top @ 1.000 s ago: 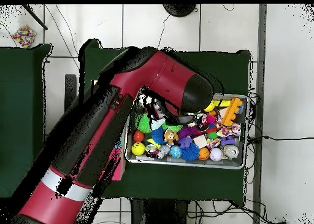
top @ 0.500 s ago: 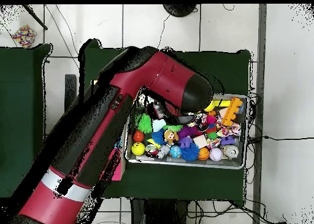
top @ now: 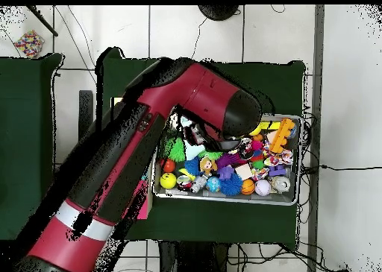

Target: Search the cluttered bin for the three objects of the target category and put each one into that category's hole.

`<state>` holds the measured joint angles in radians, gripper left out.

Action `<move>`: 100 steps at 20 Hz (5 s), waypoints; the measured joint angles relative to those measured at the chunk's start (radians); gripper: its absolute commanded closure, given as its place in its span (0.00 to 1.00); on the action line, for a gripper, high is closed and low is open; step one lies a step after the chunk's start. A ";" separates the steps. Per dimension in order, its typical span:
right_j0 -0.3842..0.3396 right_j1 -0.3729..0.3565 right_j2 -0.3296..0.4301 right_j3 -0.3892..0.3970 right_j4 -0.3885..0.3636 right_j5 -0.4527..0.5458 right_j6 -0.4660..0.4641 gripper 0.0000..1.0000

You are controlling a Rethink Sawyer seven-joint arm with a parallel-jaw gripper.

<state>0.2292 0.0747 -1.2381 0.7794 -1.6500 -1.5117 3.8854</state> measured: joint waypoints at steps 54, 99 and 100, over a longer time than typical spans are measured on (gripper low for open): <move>-0.194 0.093 0.000 -0.089 -0.111 0.467 0.000 0.00; -0.255 0.369 -0.090 -0.217 -0.354 0.428 0.000 0.00; -0.257 0.370 -0.091 -0.218 -0.356 0.420 0.000 0.00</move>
<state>-0.0277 0.4447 -1.3287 0.5618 -2.0058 -1.0912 3.8850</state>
